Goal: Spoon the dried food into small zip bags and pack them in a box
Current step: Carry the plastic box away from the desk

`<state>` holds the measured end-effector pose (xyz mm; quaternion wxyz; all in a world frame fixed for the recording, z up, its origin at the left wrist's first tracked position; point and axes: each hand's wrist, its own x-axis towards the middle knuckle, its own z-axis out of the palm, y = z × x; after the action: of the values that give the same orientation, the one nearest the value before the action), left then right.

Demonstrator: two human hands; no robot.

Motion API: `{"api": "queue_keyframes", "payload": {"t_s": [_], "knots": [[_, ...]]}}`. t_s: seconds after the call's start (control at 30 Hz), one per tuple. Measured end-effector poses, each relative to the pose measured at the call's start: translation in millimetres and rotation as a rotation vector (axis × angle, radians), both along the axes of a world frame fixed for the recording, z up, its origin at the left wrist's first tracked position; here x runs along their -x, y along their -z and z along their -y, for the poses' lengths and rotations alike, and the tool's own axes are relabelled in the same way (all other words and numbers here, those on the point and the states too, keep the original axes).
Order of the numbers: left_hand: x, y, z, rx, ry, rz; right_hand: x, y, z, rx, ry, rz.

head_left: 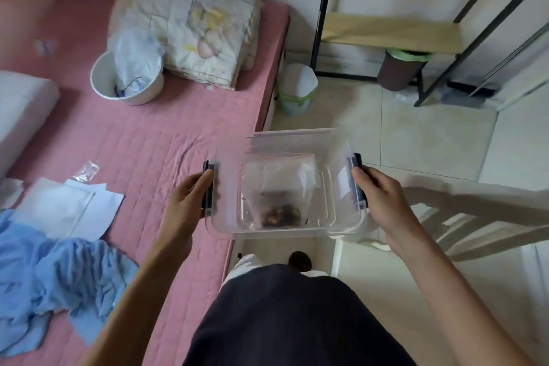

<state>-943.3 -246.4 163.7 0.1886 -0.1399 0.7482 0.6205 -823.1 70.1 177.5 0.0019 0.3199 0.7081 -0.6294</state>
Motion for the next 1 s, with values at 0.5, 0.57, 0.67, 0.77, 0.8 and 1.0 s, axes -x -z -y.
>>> {"api": "queue_keyframes", "payload": {"t_s": [0.5,0.57,0.67,0.77,0.8,1.0], "knots": [[238,-1,-142,-0.01,0.257,-0.005,169,12,-92,-0.001,0.367,-0.003],[273,-5,-170,-0.03,0.337,-0.009,184,8,-107,-0.007,0.46,0.026],[323,-10,-222,-0.056,0.483,-0.017,201,-1,-130,-0.003,0.591,0.037],[356,-16,-281,-0.061,0.622,-0.016,205,-7,-153,-0.005,0.723,0.032],[364,-16,-302,-0.064,0.666,-0.012,205,-8,-162,0.006,0.765,0.03],[384,-13,-427,0.007,0.892,-0.001,185,-8,-226,0.06,0.974,0.058]]}}
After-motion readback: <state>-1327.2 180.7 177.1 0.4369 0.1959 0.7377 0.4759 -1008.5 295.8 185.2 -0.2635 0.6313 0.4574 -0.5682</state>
